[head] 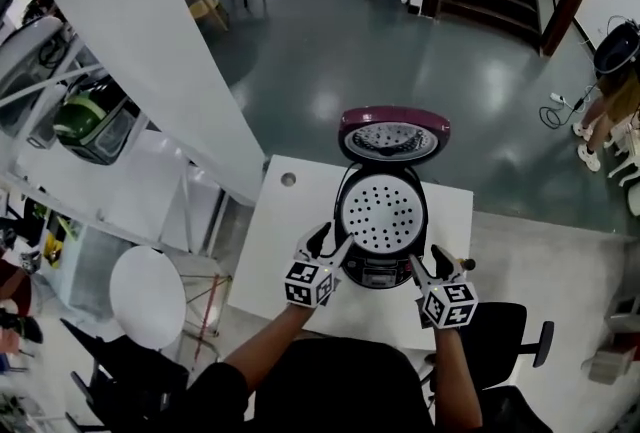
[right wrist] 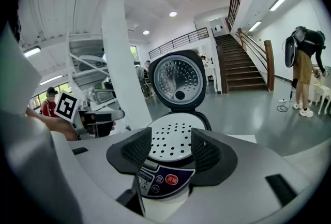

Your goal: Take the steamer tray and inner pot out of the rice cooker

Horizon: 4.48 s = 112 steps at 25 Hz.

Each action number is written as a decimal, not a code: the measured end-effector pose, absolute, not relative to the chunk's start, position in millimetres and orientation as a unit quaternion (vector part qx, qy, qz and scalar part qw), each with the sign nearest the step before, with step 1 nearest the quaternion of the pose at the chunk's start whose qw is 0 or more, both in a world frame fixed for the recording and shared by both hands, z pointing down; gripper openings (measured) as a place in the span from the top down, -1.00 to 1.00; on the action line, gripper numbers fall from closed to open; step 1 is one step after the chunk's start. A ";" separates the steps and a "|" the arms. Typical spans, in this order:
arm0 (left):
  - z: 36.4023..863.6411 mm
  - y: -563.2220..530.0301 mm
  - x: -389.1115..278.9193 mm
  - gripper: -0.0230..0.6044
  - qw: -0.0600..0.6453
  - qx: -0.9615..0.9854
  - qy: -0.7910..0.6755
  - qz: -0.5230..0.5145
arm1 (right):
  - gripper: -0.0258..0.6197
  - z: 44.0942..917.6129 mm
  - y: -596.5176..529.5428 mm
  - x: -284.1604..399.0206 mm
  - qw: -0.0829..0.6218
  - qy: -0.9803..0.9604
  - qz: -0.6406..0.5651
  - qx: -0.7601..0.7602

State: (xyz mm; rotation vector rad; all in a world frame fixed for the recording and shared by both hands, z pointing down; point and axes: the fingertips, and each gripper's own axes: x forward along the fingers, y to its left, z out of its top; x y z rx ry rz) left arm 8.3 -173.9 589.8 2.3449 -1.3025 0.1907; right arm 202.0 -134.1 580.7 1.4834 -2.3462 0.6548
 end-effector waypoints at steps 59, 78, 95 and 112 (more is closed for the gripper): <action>707.8 -280.4 21.2 0.50 0.156 0.808 -0.457 0.338 | 0.48 708.5 -262.0 218.2 0.476 -0.733 0.125 0.470; 708.8 -286.8 25.0 0.59 0.164 0.814 -0.451 0.328 | 0.72 658.0 -283.4 211.6 0.394 -0.764 0.052 0.508; 700.8 -308.5 41.2 0.60 0.125 0.838 -0.427 0.315 | 0.84 629.9 -287.9 203.0 0.311 -0.794 0.026 0.521; 698.8 -326.6 56.6 0.78 0.113 0.846 -0.415 0.315 | 0.87 600.1 -280.8 184.3 0.255 -0.834 -0.038 0.488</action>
